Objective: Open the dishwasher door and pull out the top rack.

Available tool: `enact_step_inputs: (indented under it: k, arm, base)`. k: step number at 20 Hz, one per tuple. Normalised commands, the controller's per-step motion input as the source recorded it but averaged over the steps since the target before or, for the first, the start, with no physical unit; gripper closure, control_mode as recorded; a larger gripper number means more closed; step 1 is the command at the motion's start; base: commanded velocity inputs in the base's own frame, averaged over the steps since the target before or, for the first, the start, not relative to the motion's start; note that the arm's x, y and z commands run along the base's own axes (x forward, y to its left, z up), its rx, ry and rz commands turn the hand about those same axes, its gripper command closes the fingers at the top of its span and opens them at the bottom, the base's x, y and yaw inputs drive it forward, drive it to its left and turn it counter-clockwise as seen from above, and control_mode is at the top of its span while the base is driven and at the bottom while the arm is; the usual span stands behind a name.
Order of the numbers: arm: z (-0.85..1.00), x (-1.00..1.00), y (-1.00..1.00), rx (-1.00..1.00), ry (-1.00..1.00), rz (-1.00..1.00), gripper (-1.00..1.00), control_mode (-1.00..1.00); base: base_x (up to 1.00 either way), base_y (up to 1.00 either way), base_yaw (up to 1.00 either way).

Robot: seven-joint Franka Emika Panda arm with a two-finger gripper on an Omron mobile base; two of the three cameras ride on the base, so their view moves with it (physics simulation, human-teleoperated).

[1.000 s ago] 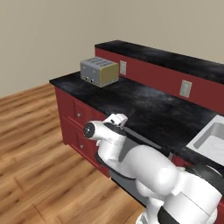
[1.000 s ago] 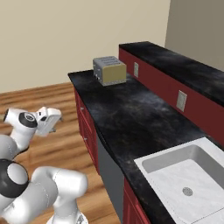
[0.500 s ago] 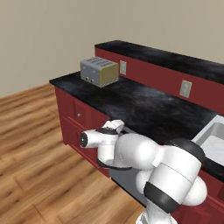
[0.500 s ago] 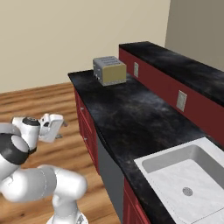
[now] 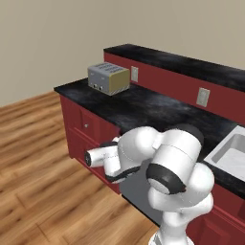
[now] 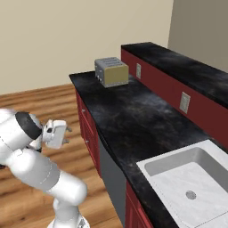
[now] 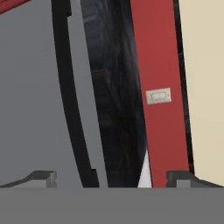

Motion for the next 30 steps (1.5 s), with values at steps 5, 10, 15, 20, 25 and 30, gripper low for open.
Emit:
enact_step_inputs:
  k: [5,10,15,20,25,30]
  arm:
    - [-0.3,0.15,-0.19,-0.1,0.01,-0.12,-1.0,-1.0]
    - [-0.24,0.19,-0.18,-0.07,0.01,-0.12,-1.0,-1.0]
    - [-0.17,0.18,-0.17,-0.07,0.0,-0.11,-1.0,-1.0]
    - [-0.11,0.11,-0.2,-0.07,0.0,-0.13,-1.0,-1.0]
    - [-0.04,0.14,-0.22,-0.05,0.0,-0.14,-1.0,-1.0]
    - [0.0,0.25,-0.24,-0.04,0.0,-0.12,-1.0,-1.0]
  base:
    - [0.0,0.0,0.0]
    - [0.0,0.0,0.0]
    - [0.0,0.0,0.0]
    - [0.0,0.0,0.0]
    - [0.0,0.0,0.0]
    - [0.0,0.0,0.0]
